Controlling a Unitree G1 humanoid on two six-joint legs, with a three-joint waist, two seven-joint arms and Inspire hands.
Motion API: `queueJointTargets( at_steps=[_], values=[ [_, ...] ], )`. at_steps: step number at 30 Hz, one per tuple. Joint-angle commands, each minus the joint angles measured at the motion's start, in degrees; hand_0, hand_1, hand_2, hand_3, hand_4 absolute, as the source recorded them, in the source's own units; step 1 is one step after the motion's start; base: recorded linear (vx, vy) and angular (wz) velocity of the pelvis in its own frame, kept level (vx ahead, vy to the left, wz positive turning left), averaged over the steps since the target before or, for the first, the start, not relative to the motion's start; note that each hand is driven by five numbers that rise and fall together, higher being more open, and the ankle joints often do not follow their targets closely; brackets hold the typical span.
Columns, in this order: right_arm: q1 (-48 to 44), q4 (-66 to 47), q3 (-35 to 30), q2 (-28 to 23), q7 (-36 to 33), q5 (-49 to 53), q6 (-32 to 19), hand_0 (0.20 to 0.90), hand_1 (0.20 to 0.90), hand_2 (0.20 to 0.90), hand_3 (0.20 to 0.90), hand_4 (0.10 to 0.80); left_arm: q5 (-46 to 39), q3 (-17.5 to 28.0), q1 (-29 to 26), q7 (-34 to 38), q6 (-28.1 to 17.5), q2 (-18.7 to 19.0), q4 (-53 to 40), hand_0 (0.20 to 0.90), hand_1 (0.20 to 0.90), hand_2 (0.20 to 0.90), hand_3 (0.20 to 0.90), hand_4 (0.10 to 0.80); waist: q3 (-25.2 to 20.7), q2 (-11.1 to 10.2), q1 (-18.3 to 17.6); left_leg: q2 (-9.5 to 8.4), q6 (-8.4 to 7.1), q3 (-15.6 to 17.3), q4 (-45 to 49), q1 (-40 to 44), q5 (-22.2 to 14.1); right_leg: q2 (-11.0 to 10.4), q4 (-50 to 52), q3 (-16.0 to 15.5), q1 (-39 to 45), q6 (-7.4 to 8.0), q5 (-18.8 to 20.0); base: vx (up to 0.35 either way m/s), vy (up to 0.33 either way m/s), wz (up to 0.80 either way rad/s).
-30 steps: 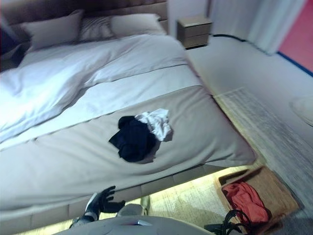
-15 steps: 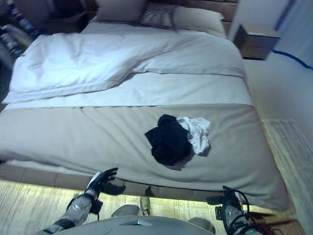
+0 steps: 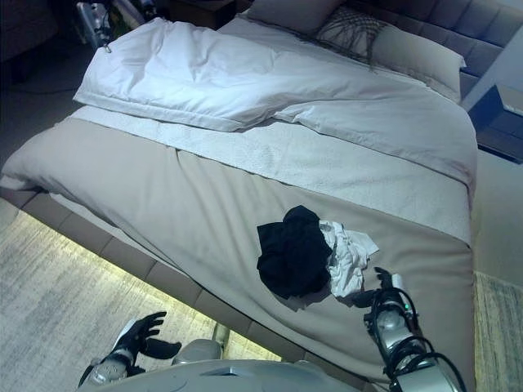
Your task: Pick up the clothes from the bed and place them into the basket
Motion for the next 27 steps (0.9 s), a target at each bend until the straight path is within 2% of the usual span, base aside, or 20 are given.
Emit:
queueJointTargets(
  at_steps=[1,6,9,14,15,16,20,22,23,24,25,27],
  values=[
    [-7.50,-0.35,0.07,-7.81,-4.22,0.64,0.85,0.900,0.900,0.900,0.900,0.800,-1.40,0.73,-5.43,0.60,-2.85,0.55,0.40,0.900,0.900,0.900,0.900,0.800,1.96,3.73,2.98,1.60,-0.82,3.49,2.69,-2.58,-3.29,0.49,8.54,-0.57,-4.67,-0.23,-2.57,-0.098,-0.115,0.22],
    [-14.71,0.48,1.18,-11.07,-4.41,2.82,3.32,0.900,0.900,0.900,0.900,0.800,-2.60,0.00,-7.30,-0.65,-3.91,1.56,-0.67,0.900,0.900,0.900,0.900,0.800,6.15,5.60,4.84,1.62,-1.97,0.70,6.32,-8.58,-2.35,0.12,10.54,-2.65,-8.20,-1.51,-3.28,-0.072,-0.092,0.22],
    [-19.12,1.66,1.96,-13.92,-4.92,4.56,3.14,0.900,0.900,0.900,0.900,0.800,-4.03,-0.73,-7.92,-0.84,-4.48,2.39,-3.18,0.900,0.900,0.900,0.900,0.800,10.14,8.03,5.95,0.95,-2.58,-1.16,10.62,-14.71,-2.00,-0.53,13.81,-3.87,-13.30,-2.74,-3.55,-0.071,-0.070,0.17],
    [-24.19,3.54,3.21,-16.40,-5.56,4.99,5.31,0.900,0.900,0.900,0.900,0.800,-3.50,-0.89,-7.73,-0.20,-4.89,3.73,-5.32,0.900,0.900,0.900,0.900,0.800,13.38,10.26,6.69,0.25,-2.68,-1.73,16.65,-23.37,-1.40,-1.76,19.86,-4.78,-21.55,-4.02,-4.10,-0.015,-0.060,0.05],
    [-24.67,3.70,3.37,-16.60,-5.58,5.10,5.62,0.900,0.900,0.900,0.900,0.800,-3.70,-0.85,-7.77,-0.25,-4.96,3.88,-5.47,0.900,0.900,0.900,0.900,0.800,13.60,10.37,6.74,0.26,-2.65,-1.63,17.09,-24.17,-1.39,-1.88,20.37,-4.93,-22.33,-4.05,-4.13,0.050,-0.119,0.00],
    [-26.16,4.26,3.96,-17.34,-5.71,5.57,6.71,0.900,0.900,0.900,0.900,0.800,-4.42,-0.57,-7.89,-0.20,-4.71,4.36,-6.08,0.900,0.900,0.900,0.900,0.800,14.22,10.63,6.99,0.32,-2.92,-1.83,18.87,-25.88,-3.18,-1.99,22.55,-4.42,-24.22,-3.53,-5.78,0.048,-0.092,-0.01],
    [-30.24,6.28,5.27,-18.36,-4.43,6.03,8.50,0.900,0.900,0.900,0.900,0.800,-4.89,0.50,-7.90,0.16,-3.86,5.82,-7.48,0.900,0.900,0.900,0.900,0.800,15.90,11.79,7.49,-0.25,-1.94,-1.61,23.11,-32.14,-3.36,-2.93,28.16,-4.51,-30.78,-3.88,-6.65,-0.027,-0.076,0.09],
    [-33.34,7.33,6.13,-19.31,-0.14,7.74,8.22,0.900,0.900,0.900,0.900,0.800,-6.03,1.39,-7.87,-0.24,-3.15,6.91,-7.82,0.900,0.900,0.900,0.900,0.800,16.77,12.82,7.70,-0.61,-1.20,-1.83,26.57,-35.58,-3.88,-3.44,32.47,-4.02,-34.59,-4.42,-7.92,-0.003,0.001,-0.02],
    [-33.94,7.58,6.55,-19.36,0.90,8.17,7.91,0.547,0.547,0.547,0.488,0.388,-6.18,1.61,-7.72,-0.60,-3.04,7.15,-7.93,0.900,0.900,0.900,0.900,0.800,16.87,13.11,7.75,-0.62,-1.02,-1.97,27.23,-36.15,-4.04,-3.51,33.48,-3.85,-35.34,-4.54,-8.27,0.011,0.011,-0.08],
    [-34.12,7.73,6.60,-19.32,1.17,8.03,7.51,0.420,0.420,0.420,0.340,0.240,-6.17,1.71,-7.76,-0.82,-3.05,7.26,-7.95,0.900,0.900,0.900,0.900,0.800,16.91,13.18,7.73,-0.59,-0.94,-1.99,27.44,-36.39,-4.09,-3.49,33.79,-3.75,-35.62,-4.59,-8.39,0.018,0.006,-0.08],
    [-34.35,7.71,6.74,-19.31,1.51,8.07,6.64,0.300,0.300,0.300,0.200,0.100,-5.84,1.97,-7.69,-1.45,-3.14,7.43,-8.12,0.900,0.900,0.900,0.900,0.800,16.94,13.30,7.68,-0.51,-0.89,-2.03,27.56,-36.59,-4.12,-3.24,33.97,-3.65,-35.72,-4.71,-8.60,0.021,0.001,-0.06],
    [-34.18,7.49,6.50,-19.23,1.67,9.61,4.46,0.300,0.300,0.300,0.200,0.100,-6.14,2.14,-7.43,-1.73,-3.29,7.63,-8.74,0.900,0.900,0.900,0.900,0.800,16.96,13.43,7.55,-0.30,-1.02,-1.96,27.31,-36.17,-3.99,-2.74,33.76,-3.57,-35.03,-4.88,-8.90,0.036,0.006,0.02]
  ],
)
